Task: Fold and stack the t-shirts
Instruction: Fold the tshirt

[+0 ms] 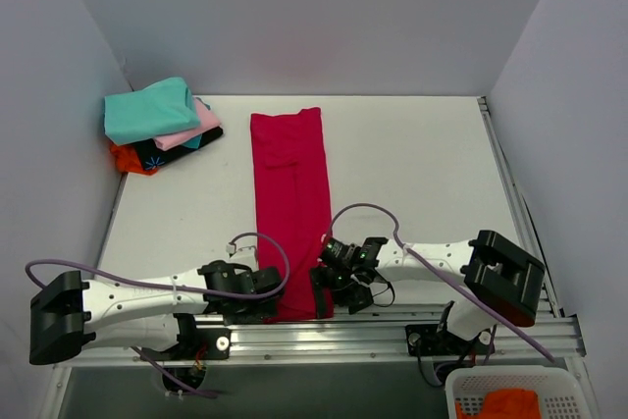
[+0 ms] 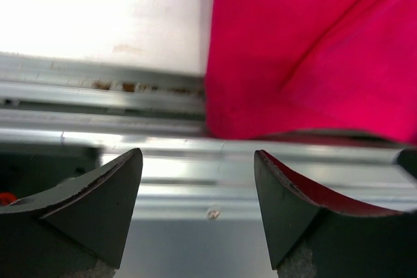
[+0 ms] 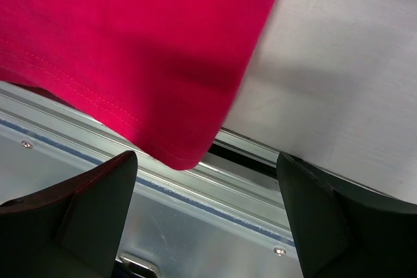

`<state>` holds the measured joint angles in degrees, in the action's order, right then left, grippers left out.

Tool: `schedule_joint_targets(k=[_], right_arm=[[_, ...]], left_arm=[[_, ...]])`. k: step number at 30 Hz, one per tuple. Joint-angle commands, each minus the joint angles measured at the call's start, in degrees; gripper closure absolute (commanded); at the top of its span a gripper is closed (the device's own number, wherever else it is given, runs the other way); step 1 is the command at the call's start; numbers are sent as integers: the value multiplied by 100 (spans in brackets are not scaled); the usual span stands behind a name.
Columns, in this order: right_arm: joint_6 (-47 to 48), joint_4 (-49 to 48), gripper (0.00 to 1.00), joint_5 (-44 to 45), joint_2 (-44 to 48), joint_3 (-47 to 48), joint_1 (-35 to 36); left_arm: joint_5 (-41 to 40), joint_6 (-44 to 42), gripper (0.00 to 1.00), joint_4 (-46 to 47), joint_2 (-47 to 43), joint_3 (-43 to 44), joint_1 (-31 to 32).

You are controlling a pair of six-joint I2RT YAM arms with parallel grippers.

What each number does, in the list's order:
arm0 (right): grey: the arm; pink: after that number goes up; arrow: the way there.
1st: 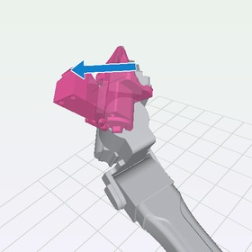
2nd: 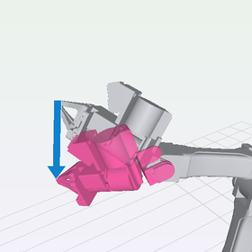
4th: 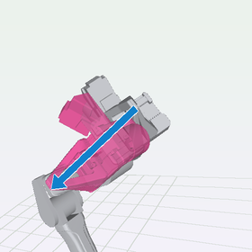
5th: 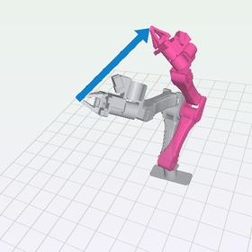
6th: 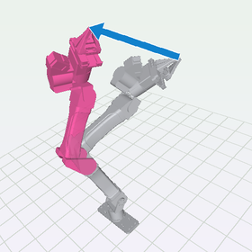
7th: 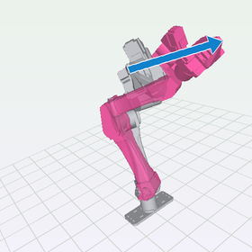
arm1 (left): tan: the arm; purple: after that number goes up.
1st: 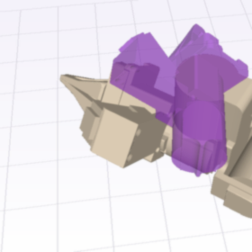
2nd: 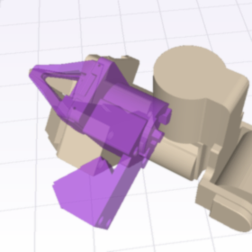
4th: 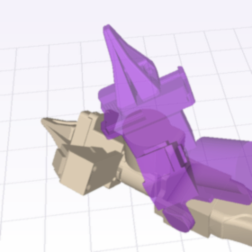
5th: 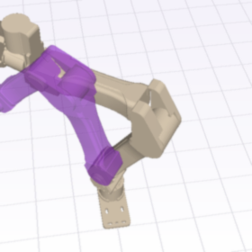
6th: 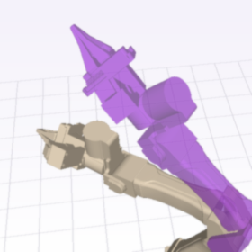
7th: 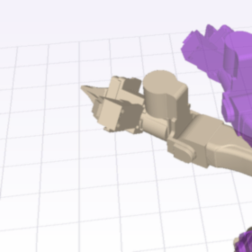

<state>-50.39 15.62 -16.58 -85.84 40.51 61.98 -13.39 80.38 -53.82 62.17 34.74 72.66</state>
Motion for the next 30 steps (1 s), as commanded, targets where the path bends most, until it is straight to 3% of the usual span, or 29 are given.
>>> schedule_joint_targets(k=[1, 9, 18, 26, 29, 30], right_arm=[[-32, -304, 16, 445, -90, 27, 16], [-208, -753, 19, 673, -170, -114, 16], [-585, -1253, 34, 1122, -371, -148, 43], [-867, -1878, 63, 990, -899, -263, 218], [-788, -1808, 86, 946, -1066, -141, 236], [-771, -1756, 100, 963, -1101, -105, 236]], left_arm=[[-629, 320, 23, 555, -30, -99, 28], [-762, 408, 28, 1496, 190, -485, 37], [-1017, 751, 36, 1699, 181, -618, 64], [-1043, 1032, 44, 2007, 691, -793, 125], [-1095, 1068, 57, 2086, 621, -829, 134], [-1113, 1076, 76, 2052, 542, -820, 134]])
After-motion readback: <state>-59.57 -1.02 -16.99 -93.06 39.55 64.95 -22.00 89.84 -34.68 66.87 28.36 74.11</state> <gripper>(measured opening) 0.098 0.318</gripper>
